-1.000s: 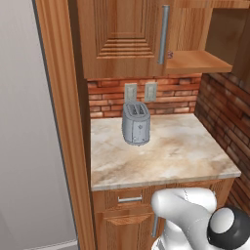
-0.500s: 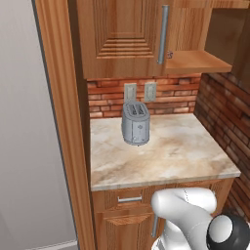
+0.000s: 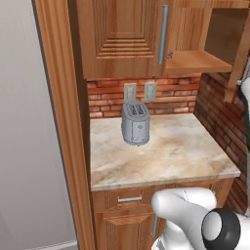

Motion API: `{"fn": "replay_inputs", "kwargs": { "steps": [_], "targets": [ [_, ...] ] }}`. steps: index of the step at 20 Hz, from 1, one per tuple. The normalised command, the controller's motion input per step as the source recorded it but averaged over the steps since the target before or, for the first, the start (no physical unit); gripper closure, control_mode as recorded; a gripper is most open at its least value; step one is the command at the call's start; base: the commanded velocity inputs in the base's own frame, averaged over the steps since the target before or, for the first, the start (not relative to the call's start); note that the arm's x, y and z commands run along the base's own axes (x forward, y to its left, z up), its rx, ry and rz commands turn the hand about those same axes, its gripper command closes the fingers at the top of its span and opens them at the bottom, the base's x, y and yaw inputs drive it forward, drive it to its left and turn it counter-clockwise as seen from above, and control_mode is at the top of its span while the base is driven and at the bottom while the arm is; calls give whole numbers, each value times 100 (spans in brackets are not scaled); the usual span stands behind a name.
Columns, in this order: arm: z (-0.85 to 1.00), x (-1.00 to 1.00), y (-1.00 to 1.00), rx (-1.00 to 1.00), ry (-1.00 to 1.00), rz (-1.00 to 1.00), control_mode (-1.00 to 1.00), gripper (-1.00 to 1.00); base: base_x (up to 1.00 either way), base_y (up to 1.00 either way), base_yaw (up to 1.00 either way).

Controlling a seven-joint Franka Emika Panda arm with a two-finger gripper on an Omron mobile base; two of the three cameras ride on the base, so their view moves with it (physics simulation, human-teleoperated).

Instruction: Pick the avocado and bread from the counter and place them on the plate. Then pick the jam from the cabinet and place it next to the plate. Lastly close the cabinet door.

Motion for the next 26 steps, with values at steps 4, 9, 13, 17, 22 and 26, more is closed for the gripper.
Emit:
{"fn": "replay_inputs", "kwargs": {
  "steps": [4, 9, 13, 17, 22, 26],
  "targets": [
    [0, 96, 99, 0, 8, 6, -100, -100, 0, 0, 0],
    [0, 98, 70, 0, 3, 5, -100, -100, 0, 0, 0],
    [0, 100, 41, 0, 0, 7, -100, -100, 0, 0, 0],
    [0, 100, 26, 0, 5, 9, -100, -100, 0, 0, 0],
    [-1, 100, 19, 0, 8, 5, -100, -100, 0, 0, 0],
    [-4, 100, 10, 0, 10, 4, -100, -100, 0, 0, 0]
  ]
}}
